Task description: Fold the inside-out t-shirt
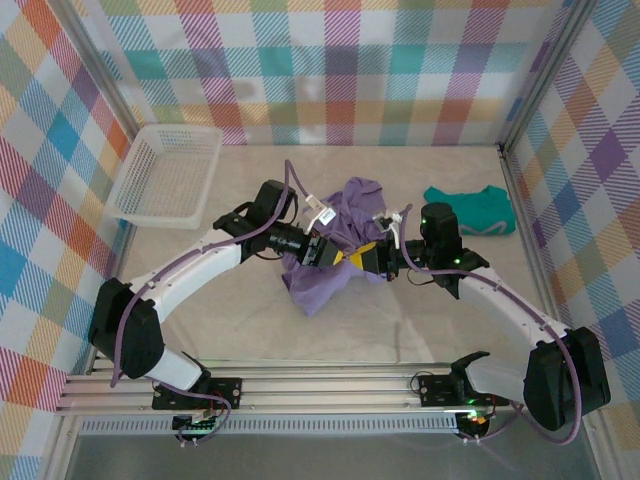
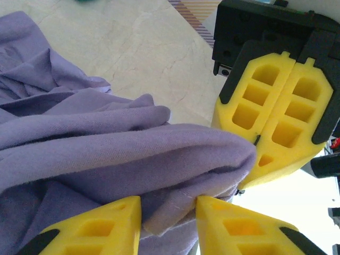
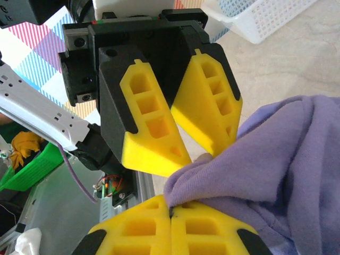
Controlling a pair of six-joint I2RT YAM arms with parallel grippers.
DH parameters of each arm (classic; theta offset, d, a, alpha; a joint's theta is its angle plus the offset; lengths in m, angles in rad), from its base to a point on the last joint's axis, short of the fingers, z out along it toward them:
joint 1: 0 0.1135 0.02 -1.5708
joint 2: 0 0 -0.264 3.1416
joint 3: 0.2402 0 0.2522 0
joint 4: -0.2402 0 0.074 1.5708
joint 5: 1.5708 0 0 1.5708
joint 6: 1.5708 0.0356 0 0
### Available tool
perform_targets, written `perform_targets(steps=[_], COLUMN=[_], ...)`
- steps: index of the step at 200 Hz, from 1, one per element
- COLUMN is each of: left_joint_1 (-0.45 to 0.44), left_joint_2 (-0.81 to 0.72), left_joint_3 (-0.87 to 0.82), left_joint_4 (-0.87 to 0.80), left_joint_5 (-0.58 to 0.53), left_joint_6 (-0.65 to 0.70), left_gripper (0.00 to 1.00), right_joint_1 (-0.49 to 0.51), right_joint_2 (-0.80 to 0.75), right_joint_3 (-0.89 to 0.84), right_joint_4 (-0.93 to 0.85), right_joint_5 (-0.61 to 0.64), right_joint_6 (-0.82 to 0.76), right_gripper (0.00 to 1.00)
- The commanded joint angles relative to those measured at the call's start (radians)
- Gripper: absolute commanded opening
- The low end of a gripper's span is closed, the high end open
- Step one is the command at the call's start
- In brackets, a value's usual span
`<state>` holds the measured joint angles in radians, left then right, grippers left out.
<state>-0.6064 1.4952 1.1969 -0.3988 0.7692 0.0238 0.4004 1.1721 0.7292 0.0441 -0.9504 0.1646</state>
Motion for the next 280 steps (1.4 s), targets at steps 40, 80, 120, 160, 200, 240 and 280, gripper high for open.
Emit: perform_targets(steps=[40, 80, 120, 160, 200, 240, 280], left_joint_1=[-0.003, -0.003, -0.029, -0.072, -0.135, -0.166, -0.166], left_joint_2=[-0.002, -0.020, -0.069, -0.085, -0.074, -0.070, -0.073], left_joint_3=[0.051, 0.056, 0.064, 0.157, 0.282, 0.351, 0.382], left_joint_4=[-0.026, -0.028, -0.042, -0.208, -0.368, -0.375, -0.384], left_joint_5=[0.009, 0.013, -0.050, -0.203, -0.378, -0.383, -0.414], left_joint_6=[0.008, -0.003, -0.094, -0.266, -0.365, -0.409, -0.419], left_gripper=[0.17, 0.01, 0.00, 0.00, 0.00, 0.00, 0.00], right_joint_1=[-0.003, -0.003, 0.022, 0.129, 0.172, 0.190, 0.215], right_joint_2=[-0.008, -0.014, -0.037, -0.073, -0.211, -0.245, -0.243], right_joint_3=[0.033, 0.035, 0.072, 0.147, 0.058, -0.016, -0.031], right_joint_4=[-0.015, -0.045, -0.170, -0.363, -0.261, -0.083, -0.036], right_joint_5=[-0.013, 0.020, 0.367, 0.880, 0.721, 0.428, 0.400], right_joint_6=[-0.041, -0.061, -0.059, -0.076, -0.207, -0.211, -0.188], right_gripper=[0.00, 0.00, 0.07, 0.29, 0.43, 0.53, 0.46])
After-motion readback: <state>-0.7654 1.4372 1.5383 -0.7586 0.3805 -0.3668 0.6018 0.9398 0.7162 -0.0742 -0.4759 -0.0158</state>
